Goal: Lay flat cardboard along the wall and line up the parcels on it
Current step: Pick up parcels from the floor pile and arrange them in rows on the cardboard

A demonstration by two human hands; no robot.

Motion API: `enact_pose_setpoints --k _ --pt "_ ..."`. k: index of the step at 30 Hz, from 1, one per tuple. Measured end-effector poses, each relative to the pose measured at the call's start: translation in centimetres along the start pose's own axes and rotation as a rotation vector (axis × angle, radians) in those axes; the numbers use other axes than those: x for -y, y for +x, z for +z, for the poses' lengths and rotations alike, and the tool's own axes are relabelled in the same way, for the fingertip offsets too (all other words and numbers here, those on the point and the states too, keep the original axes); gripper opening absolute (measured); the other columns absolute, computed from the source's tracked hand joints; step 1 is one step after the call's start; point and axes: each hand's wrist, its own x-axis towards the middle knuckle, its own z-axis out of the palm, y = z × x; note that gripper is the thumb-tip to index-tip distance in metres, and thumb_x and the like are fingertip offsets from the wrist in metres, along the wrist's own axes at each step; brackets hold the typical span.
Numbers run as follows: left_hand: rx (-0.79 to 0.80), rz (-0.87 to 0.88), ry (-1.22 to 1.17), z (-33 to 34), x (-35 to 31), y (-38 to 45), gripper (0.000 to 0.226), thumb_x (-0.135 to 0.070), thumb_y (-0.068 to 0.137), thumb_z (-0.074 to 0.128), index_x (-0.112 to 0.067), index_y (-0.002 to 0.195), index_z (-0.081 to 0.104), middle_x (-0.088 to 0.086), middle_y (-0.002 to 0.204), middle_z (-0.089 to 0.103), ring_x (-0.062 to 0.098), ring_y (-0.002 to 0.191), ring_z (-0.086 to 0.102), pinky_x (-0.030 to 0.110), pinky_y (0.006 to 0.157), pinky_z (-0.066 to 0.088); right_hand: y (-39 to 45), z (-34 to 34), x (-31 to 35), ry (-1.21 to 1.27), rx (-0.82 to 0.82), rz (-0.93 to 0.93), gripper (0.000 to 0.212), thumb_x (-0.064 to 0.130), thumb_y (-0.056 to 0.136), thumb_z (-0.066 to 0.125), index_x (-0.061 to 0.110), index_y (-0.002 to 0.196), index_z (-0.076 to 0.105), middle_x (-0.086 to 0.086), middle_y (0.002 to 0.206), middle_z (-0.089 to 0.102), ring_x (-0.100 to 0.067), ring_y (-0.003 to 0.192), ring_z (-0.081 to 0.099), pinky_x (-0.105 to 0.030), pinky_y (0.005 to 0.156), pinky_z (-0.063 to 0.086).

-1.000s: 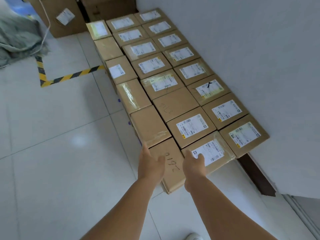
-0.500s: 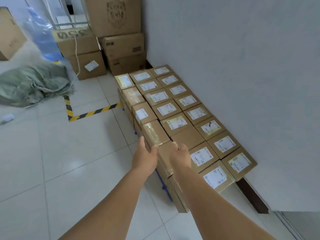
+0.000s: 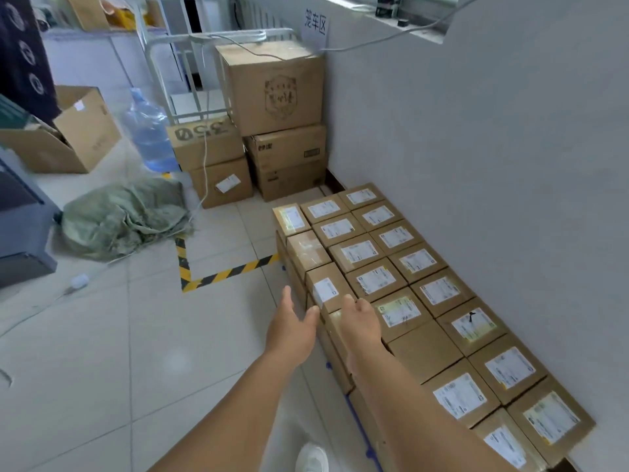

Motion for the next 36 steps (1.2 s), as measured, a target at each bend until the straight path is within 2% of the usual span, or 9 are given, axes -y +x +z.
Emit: enact_pose_setpoints --k 8,13,20,23,27,30,31,34,36 --pt "-0.069 -0.028 -0.039 -5.3 -5.2 12.4 0.072 -0.034 0.096 0.051 -0.031 0.152 0.007 0.000 0.156 0.026 0.020 0.138 0.035 0.041 0.108 0.037 7.9 8.4 10.2 -0.065 0.076 -0.030 0.056 0.036 0.099 0.039 0.019 0.151 0.024 -0.004 0.152 0.034 -0.024 0.136 0.037 -0.042 0.108 0.034" --pt "-0.098 -0.043 -0.047 -10.0 -7.0 20.3 0.073 -0.035 0.095 0.052 -0.032 0.152 0.006 -0.002 0.157 0.023 0.020 0.139 0.033 0.043 0.109 0.036 12.4 15.4 15.8 -0.155 0.149 -0.103 0.057 0.034 0.101 0.040 0.020 0.152 0.020 -0.002 0.156 0.027 -0.022 0.142 0.029 -0.039 0.111 0.030" --pt "-0.008 -0.029 -0.016 -14.9 -10.1 33.4 0.080 -0.031 0.092 0.058 -0.033 0.152 0.005 -0.001 0.157 0.022 0.022 0.140 0.032 0.044 0.108 0.037 19.7 23.2 22.5 -0.294 0.172 -0.127 0.062 0.032 0.099 0.046 0.023 0.153 0.017 -0.001 0.157 0.025 -0.022 0.142 0.029 -0.037 0.110 0.030" --pt "0.046 -0.032 0.041 -16.0 -11.4 38.8 0.084 -0.031 0.090 0.060 -0.034 0.152 0.003 -0.001 0.157 0.021 0.022 0.140 0.031 0.046 0.109 0.036 23.7 25.3 24.7 -0.340 0.158 -0.113 0.064 0.031 0.098 0.048 0.026 0.153 0.017 -0.001 0.155 0.030 -0.023 0.137 0.036 -0.038 0.109 0.035" --pt "0.116 -0.052 0.105 -16.1 -12.7 45.2 0.090 -0.032 0.087 0.063 -0.036 0.151 0.001 -0.002 0.158 0.020 0.022 0.141 0.029 0.044 0.108 0.036 28.9 26.8 27.0 -0.405 0.149 -0.095 0.066 0.032 0.098 0.050 0.027 0.153 0.015 0.001 0.156 0.027 -0.021 0.137 0.036 -0.032 0.099 0.037" --pt "0.179 -0.062 0.145 -14.5 -13.4 49.5 0.095 -0.031 0.085 0.067 -0.035 0.151 0.000 -0.003 0.159 0.017 0.021 0.143 0.026 0.039 0.106 0.035 33.8 27.2 27.8 -0.449 0.158 -0.092 0.067 0.028 0.097 0.051 0.026 0.154 0.016 0.005 0.156 0.025 -0.019 0.136 0.037 -0.023 0.080 0.037" --pt "0.197 -0.064 0.162 -13.9 -13.5 51.0 0.096 -0.032 0.084 0.068 -0.035 0.151 -0.001 -0.003 0.159 0.016 0.021 0.143 0.025 0.038 0.106 0.035 35.7 27.3 27.9 -0.468 0.160 -0.090 0.068 0.027 0.097 0.052 0.025 0.154 0.015 0.006 0.156 0.025 -0.019 0.135 0.037 -0.023 0.080 0.038" --pt "0.232 -0.092 0.190 -12.0 -13.4 55.4 0.100 -0.029 0.082 0.070 -0.034 0.152 -0.002 -0.005 0.159 0.014 0.019 0.143 0.023 0.035 0.105 0.033 41.8 28.0 27.7 -0.571 0.182 -0.085 0.072 0.025 0.095 0.055 0.026 0.153 0.014 0.005 0.157 0.024 -0.018 0.139 0.034 -0.032 0.103 0.036" --pt "0.243 -0.133 0.205 -10.8 -12.7 58.6 0.101 -0.027 0.082 0.071 -0.034 0.152 -0.001 -0.006 0.159 0.013 0.020 0.143 0.024 0.033 0.104 0.033 45.8 28.5 27.4 -0.659 0.224 -0.079 0.073 0.025 0.095 0.056 0.026 0.154 0.012 0.005 0.158 0.021 -0.018 0.141 0.030 -0.035 0.110 0.032"
